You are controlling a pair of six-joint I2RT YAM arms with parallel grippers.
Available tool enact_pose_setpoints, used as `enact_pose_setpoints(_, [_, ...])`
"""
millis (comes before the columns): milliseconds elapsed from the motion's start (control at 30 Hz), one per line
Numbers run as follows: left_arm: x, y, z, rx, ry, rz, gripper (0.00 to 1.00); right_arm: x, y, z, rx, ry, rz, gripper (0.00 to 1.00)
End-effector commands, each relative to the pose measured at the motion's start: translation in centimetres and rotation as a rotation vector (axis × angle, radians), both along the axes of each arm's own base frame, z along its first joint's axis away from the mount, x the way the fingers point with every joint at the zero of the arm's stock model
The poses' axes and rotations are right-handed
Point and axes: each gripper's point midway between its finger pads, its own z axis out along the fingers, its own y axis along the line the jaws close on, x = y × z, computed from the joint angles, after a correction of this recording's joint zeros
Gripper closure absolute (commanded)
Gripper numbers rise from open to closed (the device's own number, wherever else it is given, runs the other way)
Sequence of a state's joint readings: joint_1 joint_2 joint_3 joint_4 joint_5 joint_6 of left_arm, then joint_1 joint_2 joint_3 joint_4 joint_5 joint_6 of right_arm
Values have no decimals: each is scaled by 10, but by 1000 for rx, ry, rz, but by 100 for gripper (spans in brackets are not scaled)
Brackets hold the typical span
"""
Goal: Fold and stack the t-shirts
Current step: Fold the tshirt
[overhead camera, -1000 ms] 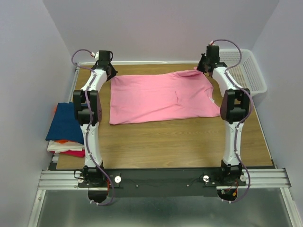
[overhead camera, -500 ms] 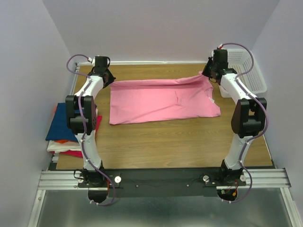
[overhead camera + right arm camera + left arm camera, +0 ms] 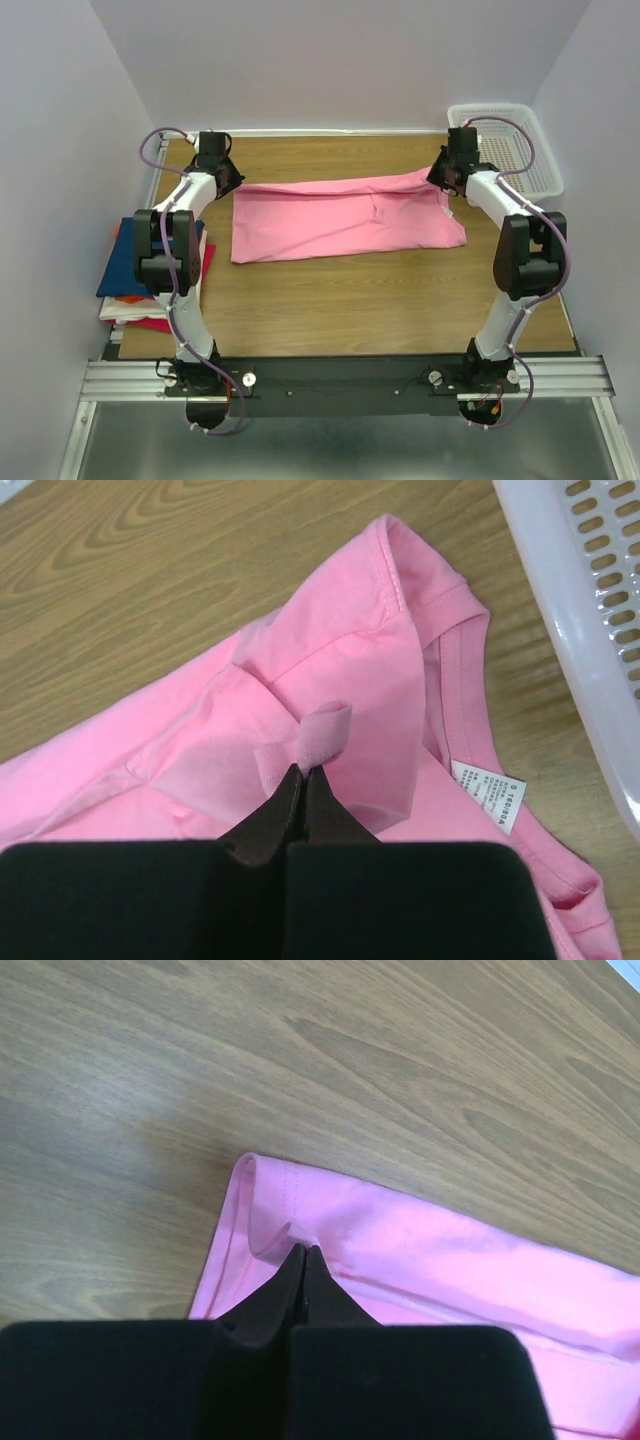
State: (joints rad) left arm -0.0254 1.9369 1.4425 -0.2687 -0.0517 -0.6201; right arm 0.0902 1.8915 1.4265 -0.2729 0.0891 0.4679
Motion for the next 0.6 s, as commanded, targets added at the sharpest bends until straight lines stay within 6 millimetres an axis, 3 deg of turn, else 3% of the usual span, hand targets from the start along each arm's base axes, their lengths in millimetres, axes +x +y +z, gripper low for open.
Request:
enact_pose_setpoints(0, [2, 1, 25, -13, -68, -7, 100, 0, -9, 25, -12, -68, -54, 100])
enact_pose_setpoints(567, [-16, -2, 14, -30, -45, -17, 100, -17, -15, 25, -15, -61, -88, 100])
